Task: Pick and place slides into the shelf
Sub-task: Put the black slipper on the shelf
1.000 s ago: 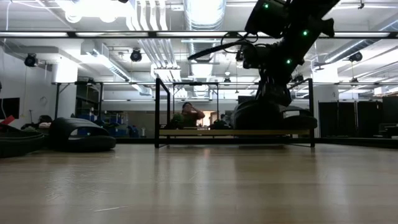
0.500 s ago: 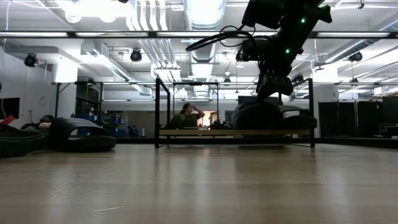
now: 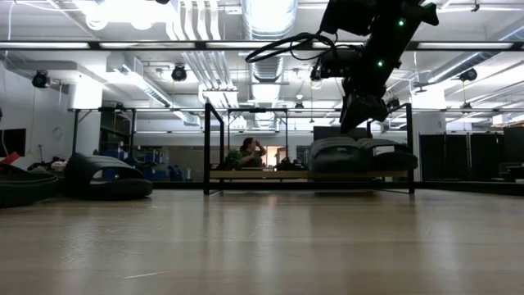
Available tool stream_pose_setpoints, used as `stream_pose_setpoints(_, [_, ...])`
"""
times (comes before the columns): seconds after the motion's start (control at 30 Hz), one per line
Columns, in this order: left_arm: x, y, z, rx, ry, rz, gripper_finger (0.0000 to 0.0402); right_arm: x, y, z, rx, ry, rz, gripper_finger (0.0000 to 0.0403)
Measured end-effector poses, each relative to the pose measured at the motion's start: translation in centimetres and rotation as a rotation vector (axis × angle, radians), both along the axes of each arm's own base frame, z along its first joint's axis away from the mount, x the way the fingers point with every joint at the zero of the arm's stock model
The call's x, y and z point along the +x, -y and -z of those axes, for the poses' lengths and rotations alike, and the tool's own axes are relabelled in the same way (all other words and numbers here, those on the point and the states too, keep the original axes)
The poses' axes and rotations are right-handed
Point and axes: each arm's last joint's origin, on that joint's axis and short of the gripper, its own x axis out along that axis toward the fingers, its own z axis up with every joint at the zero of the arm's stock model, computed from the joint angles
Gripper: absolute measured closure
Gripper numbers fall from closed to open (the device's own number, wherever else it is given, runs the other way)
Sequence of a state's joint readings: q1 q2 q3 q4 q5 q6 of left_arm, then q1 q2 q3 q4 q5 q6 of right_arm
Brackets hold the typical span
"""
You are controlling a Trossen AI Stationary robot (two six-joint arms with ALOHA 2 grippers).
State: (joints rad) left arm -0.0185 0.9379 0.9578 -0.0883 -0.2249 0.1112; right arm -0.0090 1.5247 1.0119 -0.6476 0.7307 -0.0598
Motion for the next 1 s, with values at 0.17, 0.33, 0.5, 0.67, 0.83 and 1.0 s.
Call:
stream_pose_setpoints(0.17, [0.0,0.0,0.0,0.000,0.000,0.000,0.0157,0.1,-0.2,-0.7,0.039,0.023,-0.026,0.0235])
stream_pose_setpoints(0.33, [0.0,0.0,0.1,0.000,-0.005,0.000,0.0157,0.5,-0.6,-1.3,0.127,0.031,-0.098,0.0240])
stream_pose_setpoints(0.5, [-0.1,0.0,0.2,0.000,-0.019,0.000,0.0157,0.4,-1.3,-2.3,0.139,0.118,-0.100,0.0254])
stream_pose_setpoints(0.67, [-0.7,0.0,0.4,0.001,-0.057,-0.007,0.0157,-1.1,-2.5,-3.7,0.153,0.343,-0.179,0.0280])
stream_pose_setpoints(0.83, [-1.2,-0.1,0.7,-0.010,-0.060,-0.013,0.0157,-4.2,-3.5,-4.5,0.250,0.643,-0.398,0.0303])
stream_pose_setpoints(1.0, [-1.9,-0.1,0.7,-0.058,-0.046,-0.026,0.0157,-7.1,-3.8,-4.0,0.299,0.867,-0.545,0.0320])
